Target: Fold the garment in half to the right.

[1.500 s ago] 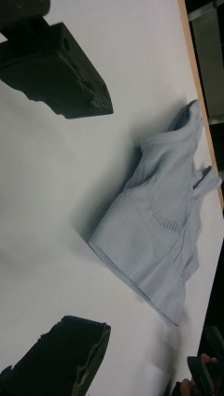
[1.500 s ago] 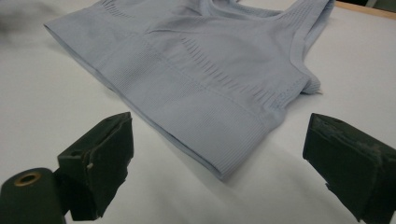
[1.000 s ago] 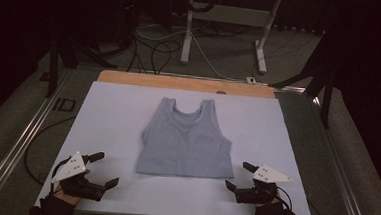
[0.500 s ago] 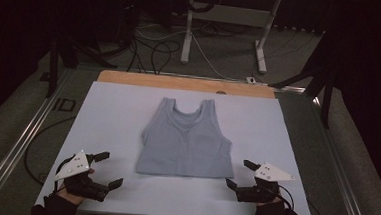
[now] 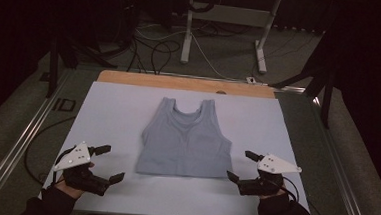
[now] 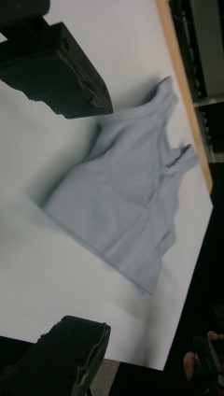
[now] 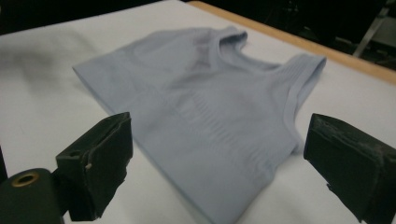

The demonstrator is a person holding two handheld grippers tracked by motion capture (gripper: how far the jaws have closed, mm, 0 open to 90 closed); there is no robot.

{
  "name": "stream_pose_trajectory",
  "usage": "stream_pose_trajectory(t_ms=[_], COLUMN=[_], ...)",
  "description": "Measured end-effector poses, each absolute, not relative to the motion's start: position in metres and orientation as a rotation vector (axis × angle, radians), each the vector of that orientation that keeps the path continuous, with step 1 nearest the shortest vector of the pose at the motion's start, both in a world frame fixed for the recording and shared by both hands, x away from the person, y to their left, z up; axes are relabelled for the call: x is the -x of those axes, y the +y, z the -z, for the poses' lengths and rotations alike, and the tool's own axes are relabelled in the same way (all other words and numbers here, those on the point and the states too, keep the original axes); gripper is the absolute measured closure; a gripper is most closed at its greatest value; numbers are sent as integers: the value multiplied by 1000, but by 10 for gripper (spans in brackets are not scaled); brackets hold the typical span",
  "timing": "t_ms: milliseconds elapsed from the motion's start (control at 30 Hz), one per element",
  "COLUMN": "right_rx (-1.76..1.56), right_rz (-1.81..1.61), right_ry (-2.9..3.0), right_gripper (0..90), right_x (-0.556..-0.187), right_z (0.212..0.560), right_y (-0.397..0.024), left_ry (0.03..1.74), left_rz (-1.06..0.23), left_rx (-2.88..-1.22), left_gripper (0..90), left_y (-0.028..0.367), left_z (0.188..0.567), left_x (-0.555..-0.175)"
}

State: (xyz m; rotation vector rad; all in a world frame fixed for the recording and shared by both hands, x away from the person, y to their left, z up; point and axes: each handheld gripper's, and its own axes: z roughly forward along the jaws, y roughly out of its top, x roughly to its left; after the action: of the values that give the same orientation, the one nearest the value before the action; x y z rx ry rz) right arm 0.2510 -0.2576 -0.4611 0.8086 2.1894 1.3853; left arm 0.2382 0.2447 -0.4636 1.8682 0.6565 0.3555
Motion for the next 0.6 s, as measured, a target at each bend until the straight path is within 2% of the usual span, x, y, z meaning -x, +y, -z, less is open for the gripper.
stream_pose_trajectory(t_ms=[600], right_rx=[-709], right_rz=[-1417], right_ry=[2175], right_gripper=[82], right_x=[-278], right_z=[431], right_y=[-228], left_ry=[655], left_rz=[-387], left_rx=[-1902], left_gripper=[0], left_y=[232], left_z=[438], left_x=[-249])
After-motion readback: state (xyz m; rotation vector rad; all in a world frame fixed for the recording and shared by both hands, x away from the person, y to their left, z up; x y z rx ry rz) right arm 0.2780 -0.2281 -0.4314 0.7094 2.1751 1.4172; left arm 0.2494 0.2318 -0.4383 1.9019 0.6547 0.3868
